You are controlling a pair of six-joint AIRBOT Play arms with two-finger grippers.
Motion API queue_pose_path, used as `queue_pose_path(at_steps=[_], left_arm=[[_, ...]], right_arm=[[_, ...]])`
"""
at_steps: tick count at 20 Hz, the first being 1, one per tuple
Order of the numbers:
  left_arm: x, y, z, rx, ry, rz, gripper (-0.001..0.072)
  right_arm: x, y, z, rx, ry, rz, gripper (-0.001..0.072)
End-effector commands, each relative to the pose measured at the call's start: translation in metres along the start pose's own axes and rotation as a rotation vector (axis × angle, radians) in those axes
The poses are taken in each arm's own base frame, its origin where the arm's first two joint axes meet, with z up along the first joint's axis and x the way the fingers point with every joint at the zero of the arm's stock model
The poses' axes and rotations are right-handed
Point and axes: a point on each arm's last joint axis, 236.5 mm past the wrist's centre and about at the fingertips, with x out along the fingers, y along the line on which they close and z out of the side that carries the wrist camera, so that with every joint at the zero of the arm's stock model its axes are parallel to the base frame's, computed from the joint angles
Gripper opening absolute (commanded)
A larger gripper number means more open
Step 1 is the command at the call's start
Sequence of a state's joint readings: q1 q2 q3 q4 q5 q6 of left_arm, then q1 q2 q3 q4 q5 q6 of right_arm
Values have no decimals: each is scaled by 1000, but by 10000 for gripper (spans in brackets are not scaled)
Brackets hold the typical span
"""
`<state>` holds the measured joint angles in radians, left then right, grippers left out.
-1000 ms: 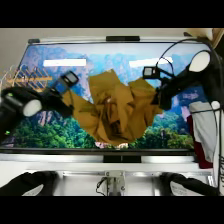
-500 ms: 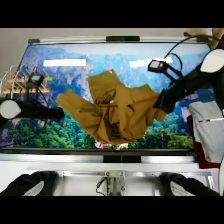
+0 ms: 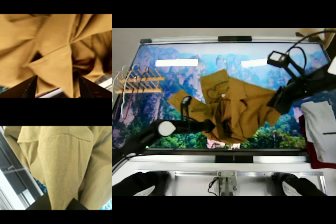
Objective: Fold the shirts.
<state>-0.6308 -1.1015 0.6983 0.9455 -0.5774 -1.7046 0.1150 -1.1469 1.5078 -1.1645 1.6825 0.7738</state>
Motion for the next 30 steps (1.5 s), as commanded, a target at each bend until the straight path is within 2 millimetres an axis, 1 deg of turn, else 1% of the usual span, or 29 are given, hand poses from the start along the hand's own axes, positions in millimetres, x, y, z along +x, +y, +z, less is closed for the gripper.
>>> queue_pose_path(at_steps=[1, 3, 4, 5, 6, 7, 9, 10, 13, 14, 15, 16, 17, 18, 19, 21, 22, 23, 24, 26, 27, 28, 29, 30], left_arm=[[35, -11, 6, -21, -57, -18, 620], [46, -2, 8, -33, -65, 3, 612], [51, 4, 7, -39, -58, 15, 543], [53, 8, 6, -43, -50, 24, 281], [53, 10, 8, -42, -55, 28, 152], [50, 12, 15, -17, -68, 28, 44], [33, 16, 38, 96, -99, 40, 45], [21, 25, 52, 110, -100, 60, 44], [-30, 60, 107, 86, -132, 135, 44], [-47, 65, 127, 67, -166, 141, 44], [-63, 64, 150, 71, -212, 140, 44], [-78, 58, 170, 88, -261, 135, 45], [-92, 46, 189, 106, -310, 121, 45], [-104, 33, 203, 126, -348, 107, 45], [-113, 18, 212, 151, -373, 89, 45], [-123, 1, 219, 179, -391, 69, 45], [-123, 0, 218, 181, -383, 69, 45], [-120, 8, 213, 188, -352, 95, 45], [-113, 21, 203, 188, -297, 136, 45], [-100, 48, 177, 167, -162, 219, 45], [-94, 55, 165, 161, -105, 231, 45], [-90, 58, 159, 154, -71, 236, 45], [-88, 60, 158, 152, -64, 237, 45], [-87, 60, 161, 153, -76, 236, 45]], right_arm=[[-7, 9, 2, 17, -18, 7, 52], [-9, 13, 0, 16, -9, 17, 52], [-10, 14, -1, 15, -8, 18, 52], [-11, 16, -2, 16, -8, 17, 52], [-13, 17, -2, 18, -11, 15, 52], [-15, 19, -2, 15, -13, 13, 52], [-23, 26, -3, 4, -20, 5, 53], [-28, 30, -5, -3, -22, 1, 53], [-44, 45, -2, -14, -67, -14, 52], [-47, 51, 1, -17, -87, -5, 53], [-48, 55, 4, -17, -103, 8, 52], [-48, 58, 7, -15, -115, 21, 52], [-49, 58, 9, -15, -120, 22, 52], [-49, 57, 10, -14, -125, 16, 52], [-49, 57, 10, -13, -127, 17, 52], [-49, 58, 11, -14, -132, 21, 52], [-49, 58, 12, -14, -135, 21, 52], [-50, 57, 14, -11, -146, 12, 52], [-52, 54, 19, -13, -168, -8, 52], [-60, 51, 30, -20, -229, -48, 51], [-63, 54, 33, -26, -248, -48, 51], [-64, 56, 33, -26, -246, -43, 52], [-63, 58, 30, -24, -234, -35, 52], [-62, 59, 26, -23, -219, -27, 51]])
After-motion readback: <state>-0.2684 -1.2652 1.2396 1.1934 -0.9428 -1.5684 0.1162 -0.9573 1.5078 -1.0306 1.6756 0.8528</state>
